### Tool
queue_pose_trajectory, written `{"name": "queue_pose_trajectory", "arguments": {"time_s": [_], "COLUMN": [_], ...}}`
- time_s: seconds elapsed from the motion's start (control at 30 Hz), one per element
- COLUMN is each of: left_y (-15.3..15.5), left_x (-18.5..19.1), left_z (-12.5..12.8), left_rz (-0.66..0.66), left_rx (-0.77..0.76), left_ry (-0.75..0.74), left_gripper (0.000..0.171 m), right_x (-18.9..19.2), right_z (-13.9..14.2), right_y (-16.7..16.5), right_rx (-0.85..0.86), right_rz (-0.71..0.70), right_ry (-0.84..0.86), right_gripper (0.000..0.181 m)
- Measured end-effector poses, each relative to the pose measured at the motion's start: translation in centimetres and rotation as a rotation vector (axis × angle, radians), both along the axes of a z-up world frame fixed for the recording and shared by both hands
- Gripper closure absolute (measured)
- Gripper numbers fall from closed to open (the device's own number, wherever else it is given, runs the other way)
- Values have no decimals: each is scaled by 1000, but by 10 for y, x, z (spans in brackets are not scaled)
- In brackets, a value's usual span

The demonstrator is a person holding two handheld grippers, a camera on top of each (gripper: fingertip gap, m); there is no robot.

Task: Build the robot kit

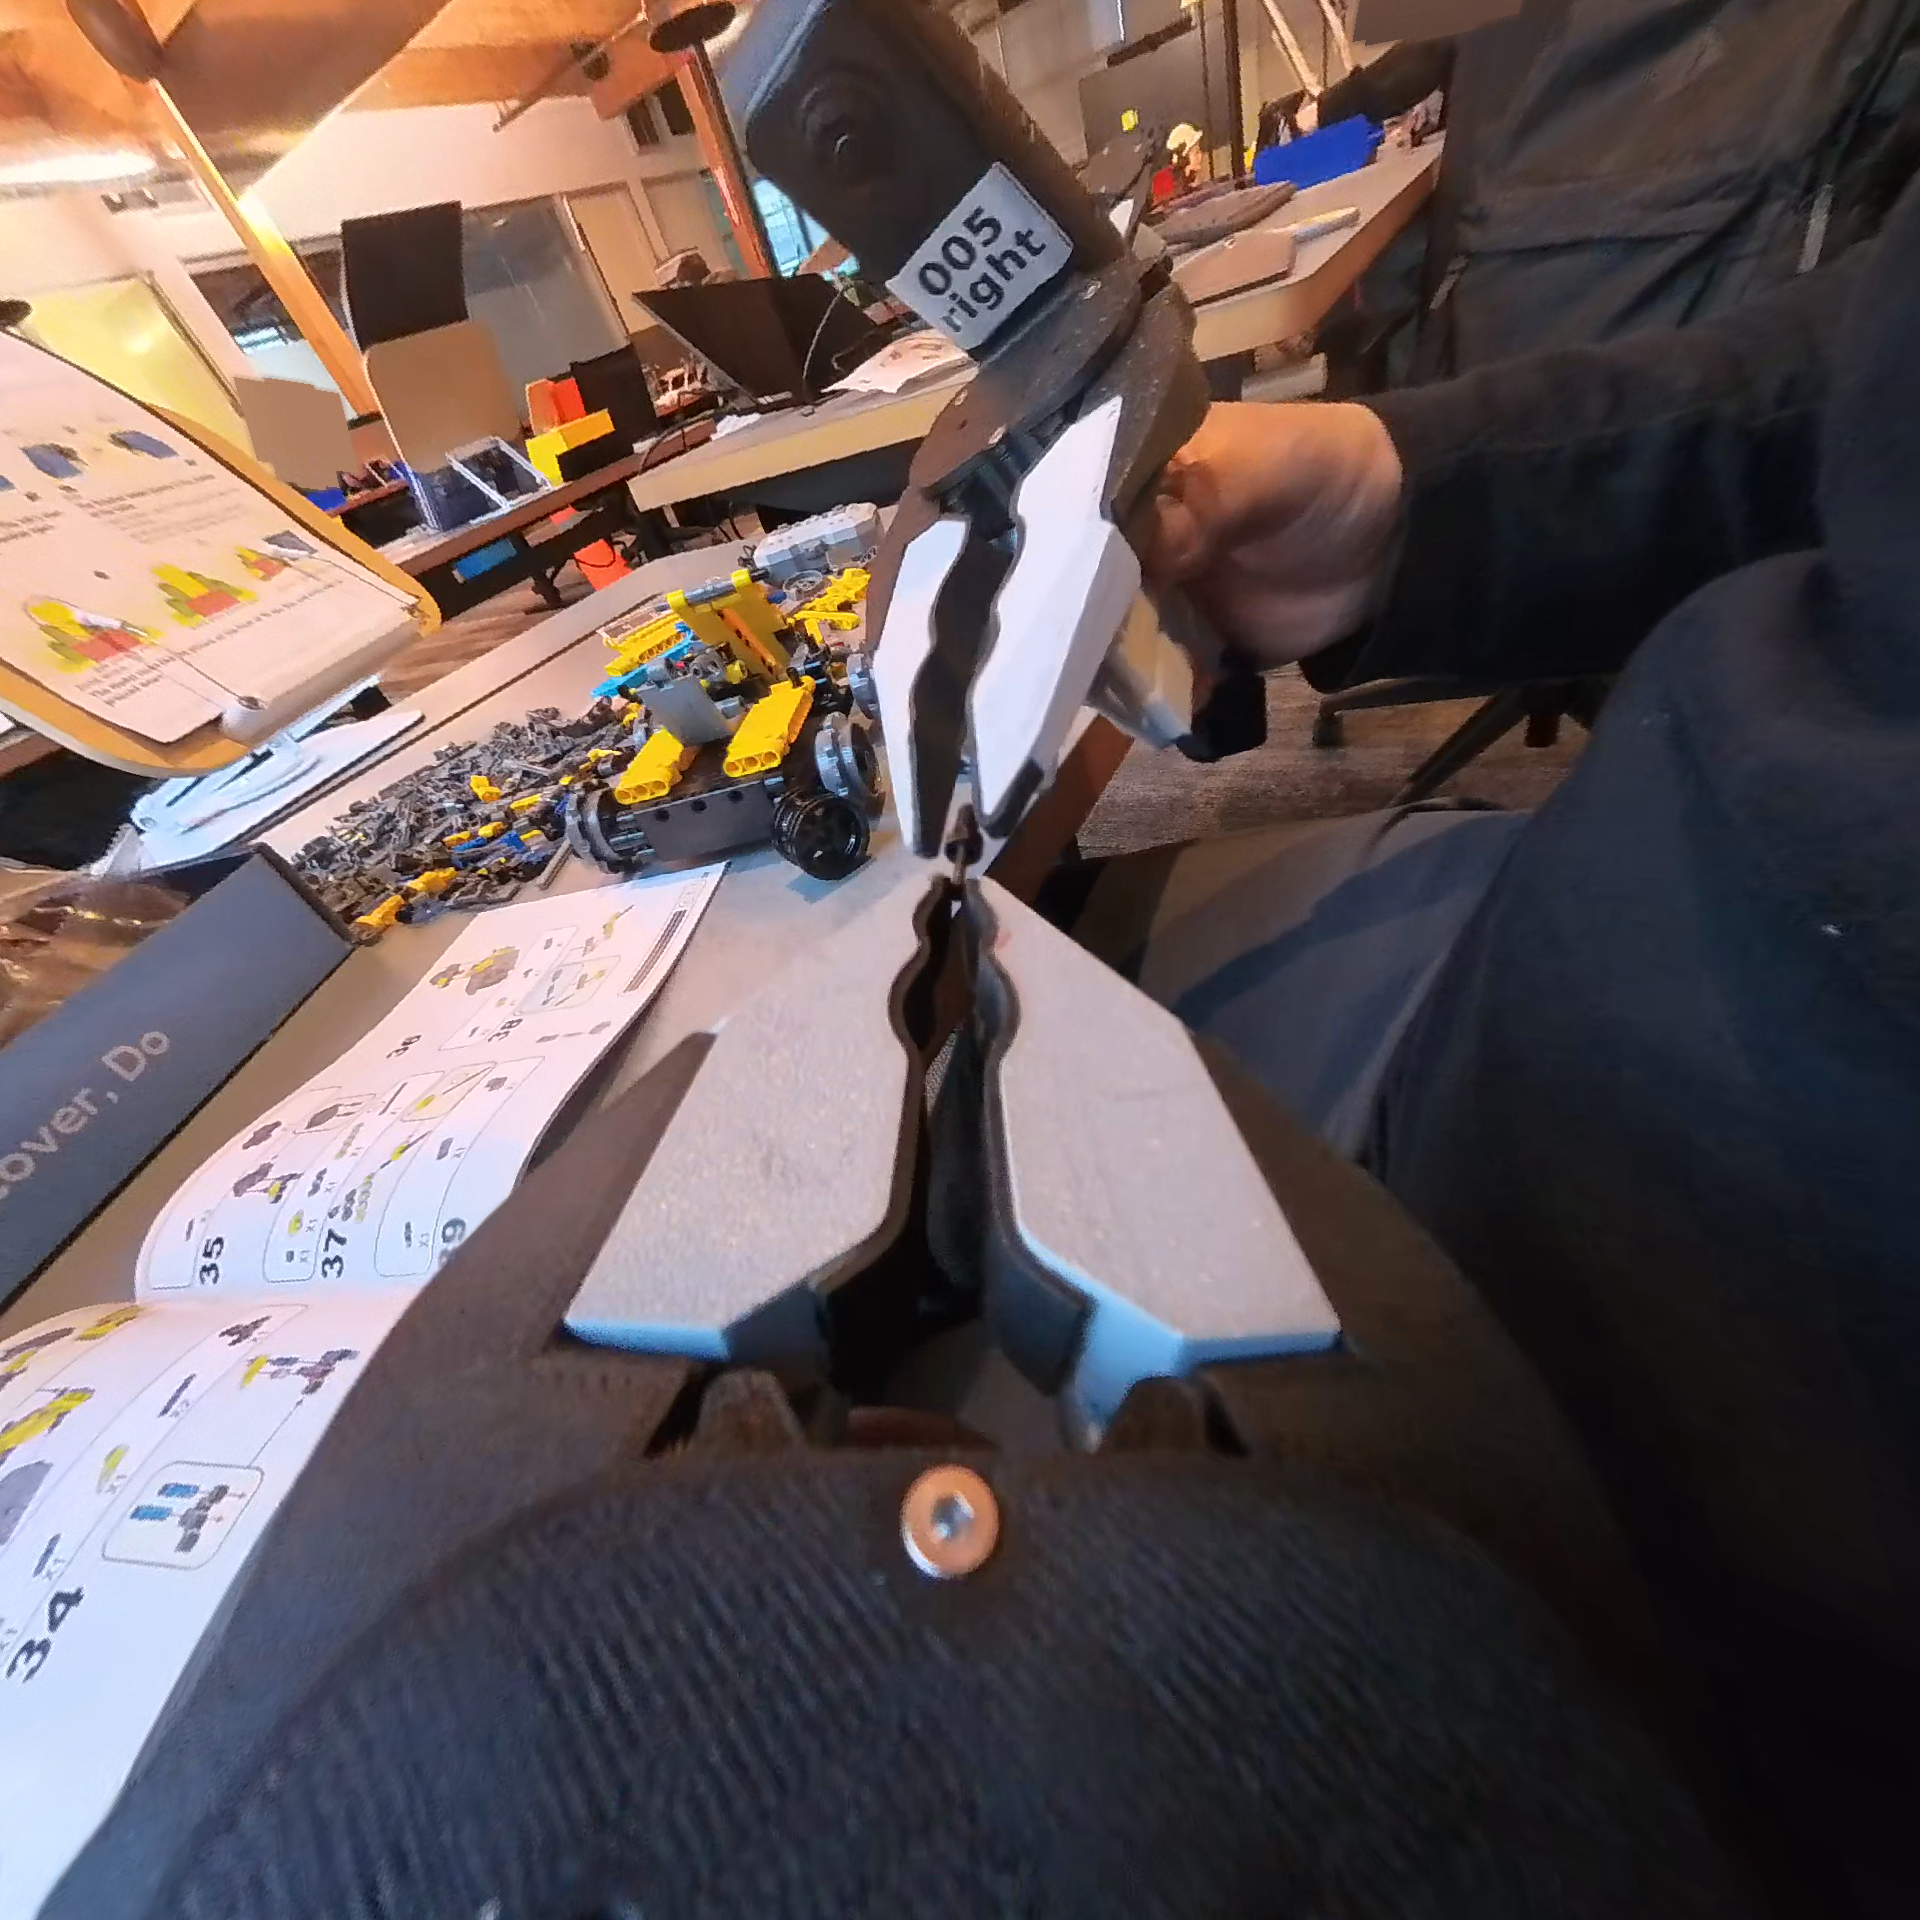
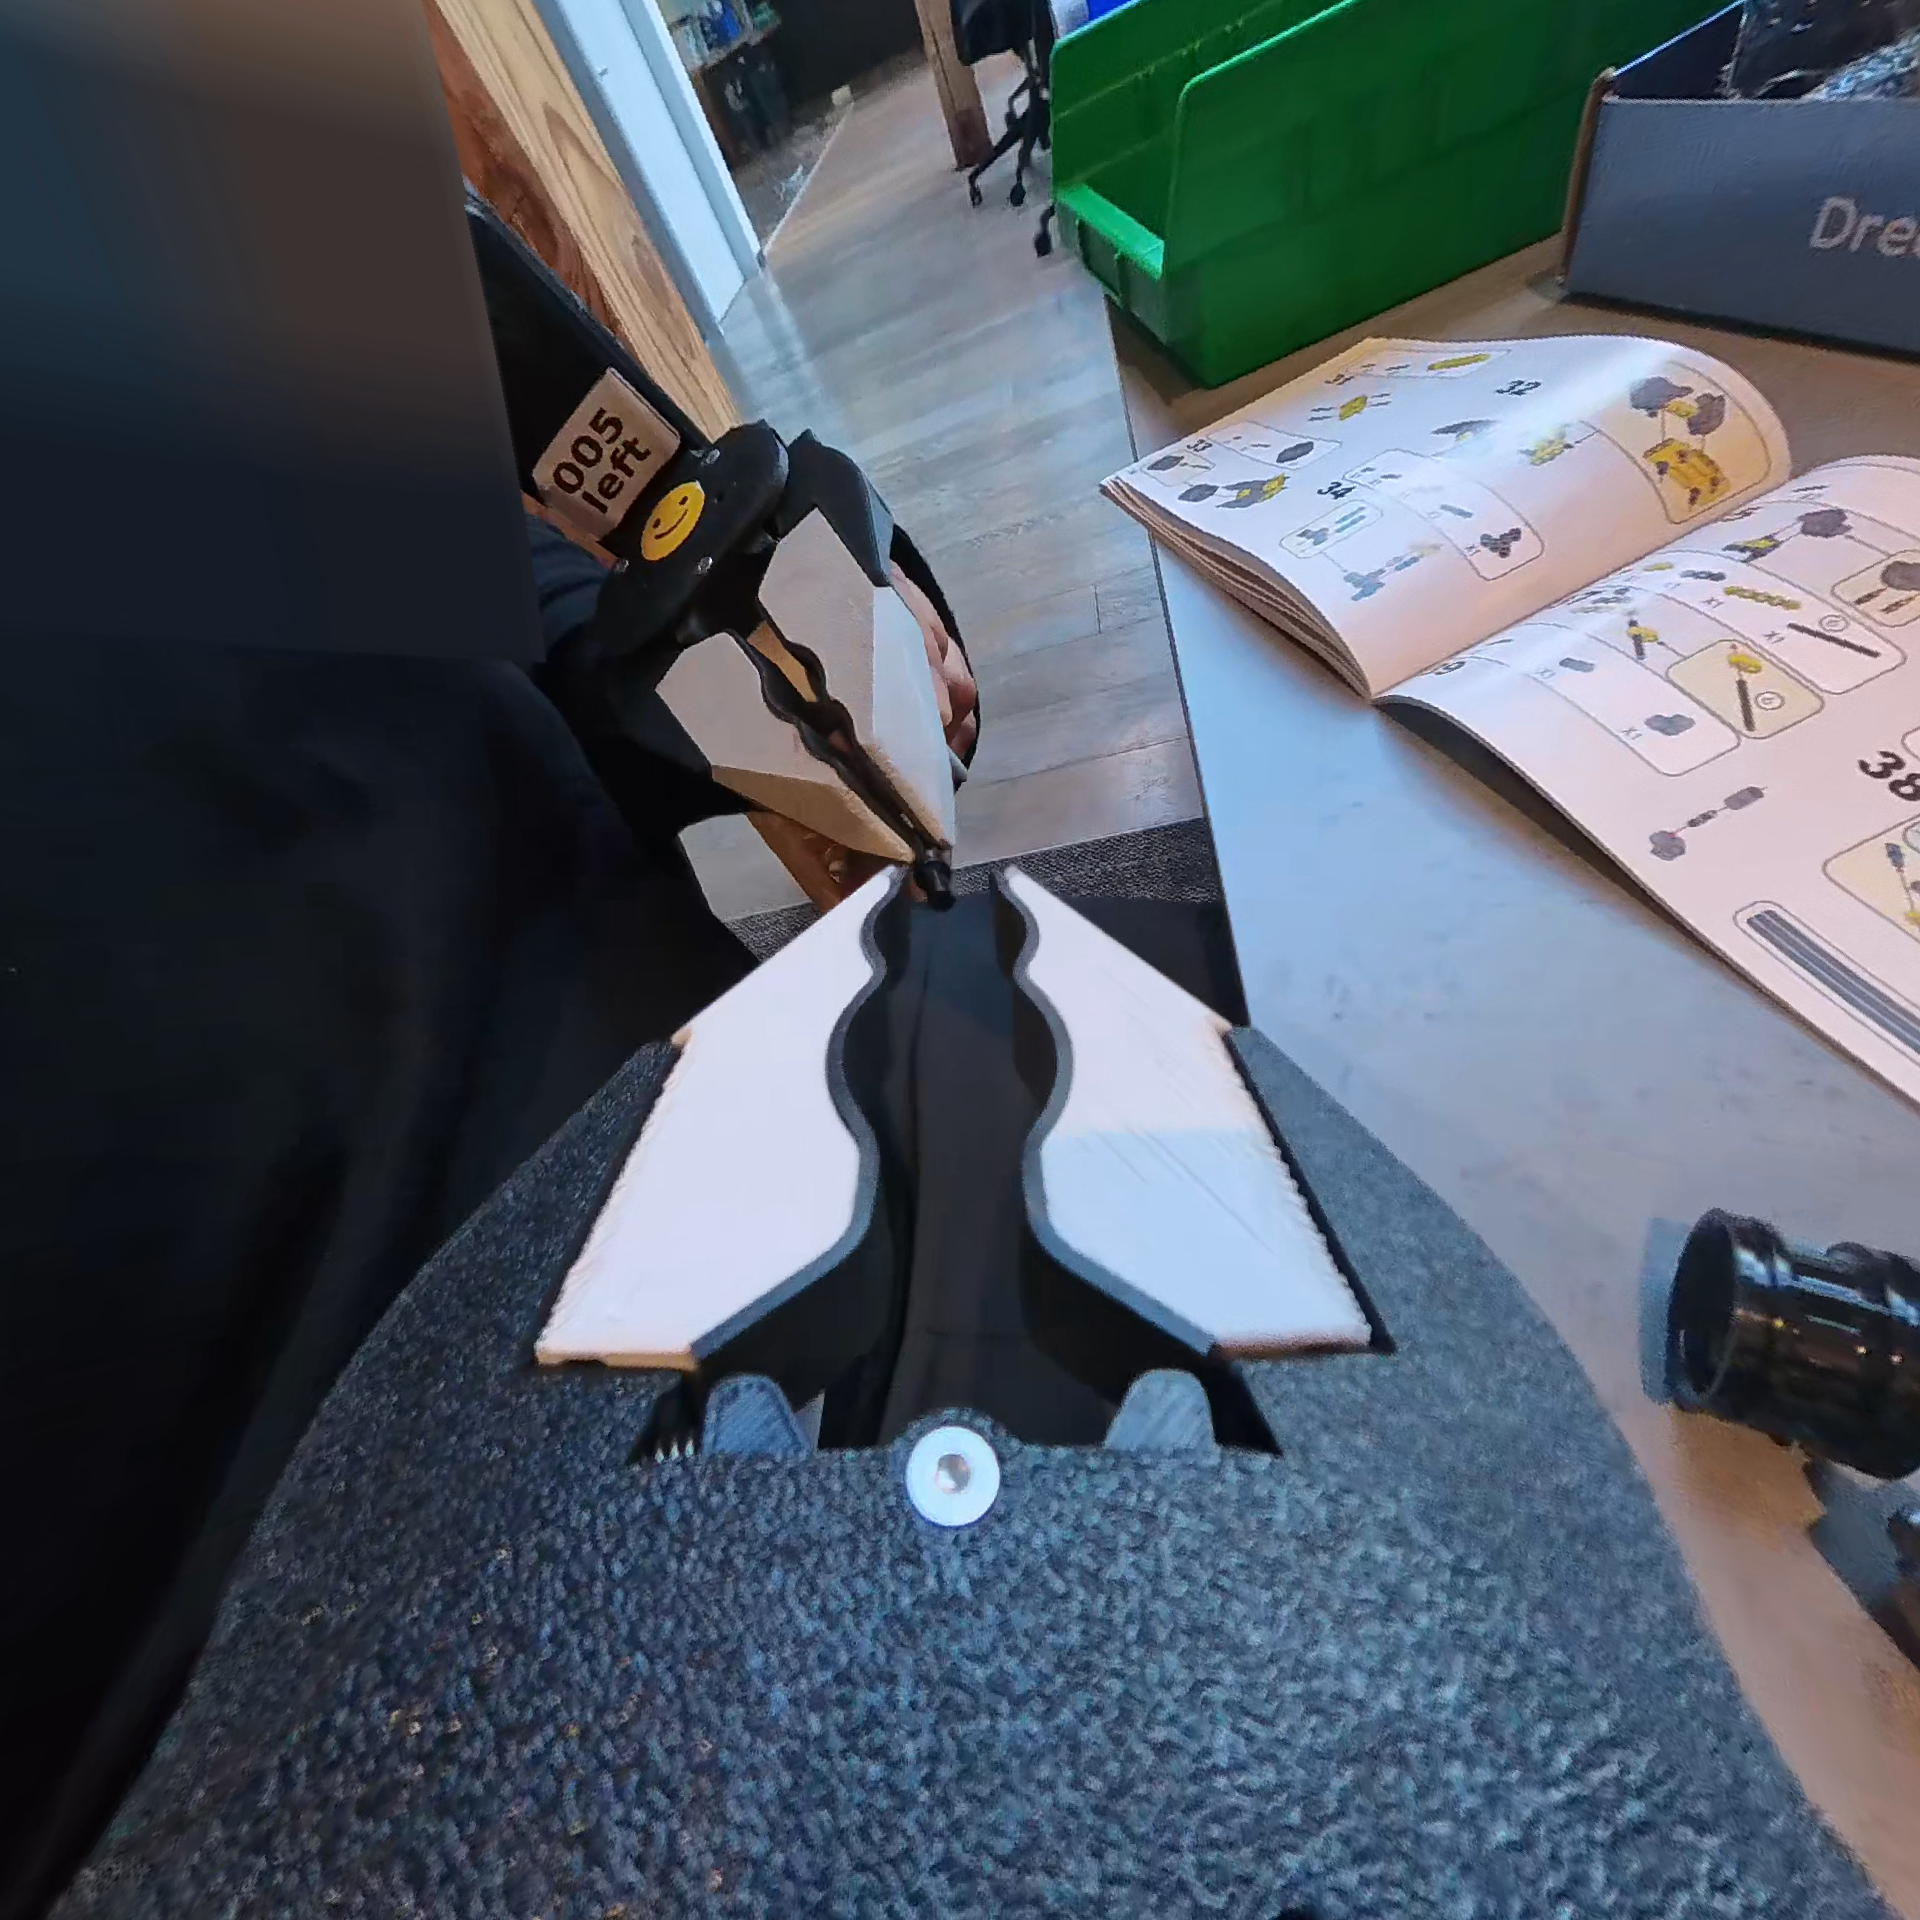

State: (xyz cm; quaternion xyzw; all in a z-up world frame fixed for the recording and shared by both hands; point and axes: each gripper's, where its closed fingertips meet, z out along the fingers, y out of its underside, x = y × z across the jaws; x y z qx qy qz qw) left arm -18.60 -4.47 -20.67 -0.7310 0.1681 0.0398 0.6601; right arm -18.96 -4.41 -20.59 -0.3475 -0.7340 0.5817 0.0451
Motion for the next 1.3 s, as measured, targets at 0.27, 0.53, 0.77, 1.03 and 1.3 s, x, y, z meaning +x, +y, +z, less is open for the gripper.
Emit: {"name": "queue_pose_trajectory", "arguments": {"time_s": [0.27, 0.53, 0.77, 1.03, 1.3], "left_y": [3, 5, 6, 6, 6], "left_x": [-17, -22, -8, -9, -5], "left_z": [-3, -7, -11, -16, -19], "left_rz": [58, 63, 5, 6, -12], "left_rx": [-18, -39, -65, -94, -109], "left_ry": [-80, -149, -119, -134, -136], "left_gripper": [171, 171, 171, 171, 171], "right_x": [-8, -11, -9, -7, -2], "right_z": [0, -2, -6, -13, -28], "right_y": [13, 17, 8, 12, 8], "right_rx": [-4, 4, 57, 181, 434], "right_rz": [-32, -51, -30, -37, 16], "right_ry": [7, 11, 37, 75, 147], "right_gripper": [166, 164, 167, 167, 167]}}
